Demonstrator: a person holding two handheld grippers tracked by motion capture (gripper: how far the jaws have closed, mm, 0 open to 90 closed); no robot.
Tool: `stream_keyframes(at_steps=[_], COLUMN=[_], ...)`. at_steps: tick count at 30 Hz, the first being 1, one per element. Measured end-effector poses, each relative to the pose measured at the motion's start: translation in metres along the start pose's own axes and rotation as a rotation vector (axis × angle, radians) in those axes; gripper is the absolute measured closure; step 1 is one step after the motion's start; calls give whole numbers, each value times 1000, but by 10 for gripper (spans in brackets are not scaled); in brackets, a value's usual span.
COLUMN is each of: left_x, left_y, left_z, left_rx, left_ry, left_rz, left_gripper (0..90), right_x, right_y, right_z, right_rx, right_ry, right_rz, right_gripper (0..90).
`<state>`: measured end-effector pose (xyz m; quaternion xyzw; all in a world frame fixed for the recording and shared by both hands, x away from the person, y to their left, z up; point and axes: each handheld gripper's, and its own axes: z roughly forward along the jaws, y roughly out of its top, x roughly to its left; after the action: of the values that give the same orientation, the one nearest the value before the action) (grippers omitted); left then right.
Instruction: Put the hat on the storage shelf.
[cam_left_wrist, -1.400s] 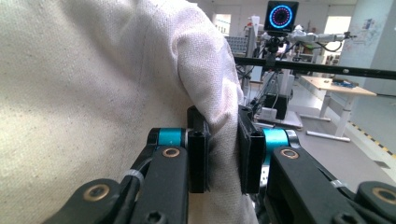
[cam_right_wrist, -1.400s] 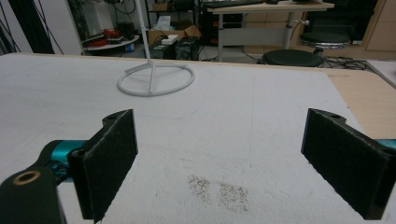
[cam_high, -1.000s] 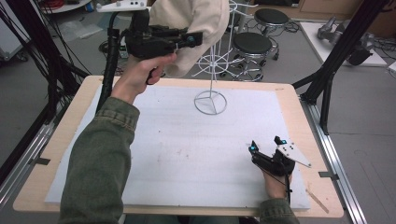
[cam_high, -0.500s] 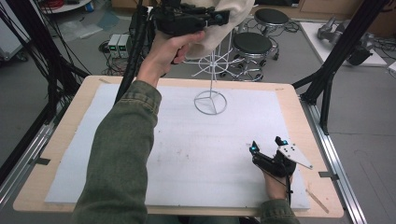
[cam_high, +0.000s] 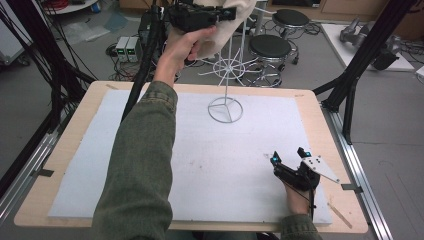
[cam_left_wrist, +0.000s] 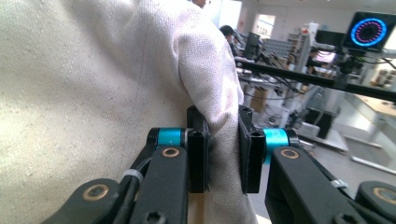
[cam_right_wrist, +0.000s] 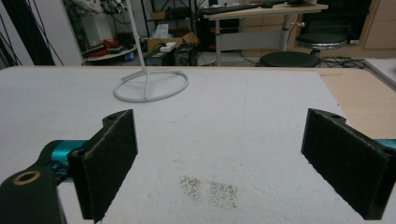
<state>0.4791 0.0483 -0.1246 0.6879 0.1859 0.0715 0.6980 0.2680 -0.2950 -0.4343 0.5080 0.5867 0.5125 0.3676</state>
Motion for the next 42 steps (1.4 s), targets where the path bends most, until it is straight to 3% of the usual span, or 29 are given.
stream_keyframes(at_steps=[2,5,7,11,14,37,42], left_x=[-2,-4,-6,-9,-12,-23,-27], left_y=[-1,-1,-1,1,1,9,13], left_z=[3,5,4,0,-3,-33,-41], left_rx=[26,40,43,56,73,83,56], left_ry=[-10,14,36,35,52,95,108], left_rz=[-11,-35,-26,-22,-6,37,43], left_gripper=[741,685,621,487,440,355,348], right_x=[1,3,4,2,2,4,4], right_y=[0,0,0,0,0,0,0], right_z=[0,0,0,0,0,0,-1], right_rx=[2,4,1,-3,-2,-1,-4], right_ry=[3,7,10,9,7,9,8], right_rz=[-3,-6,-9,-8,-5,-9,-4], right_gripper=[97,97,97,97,97,97,97])
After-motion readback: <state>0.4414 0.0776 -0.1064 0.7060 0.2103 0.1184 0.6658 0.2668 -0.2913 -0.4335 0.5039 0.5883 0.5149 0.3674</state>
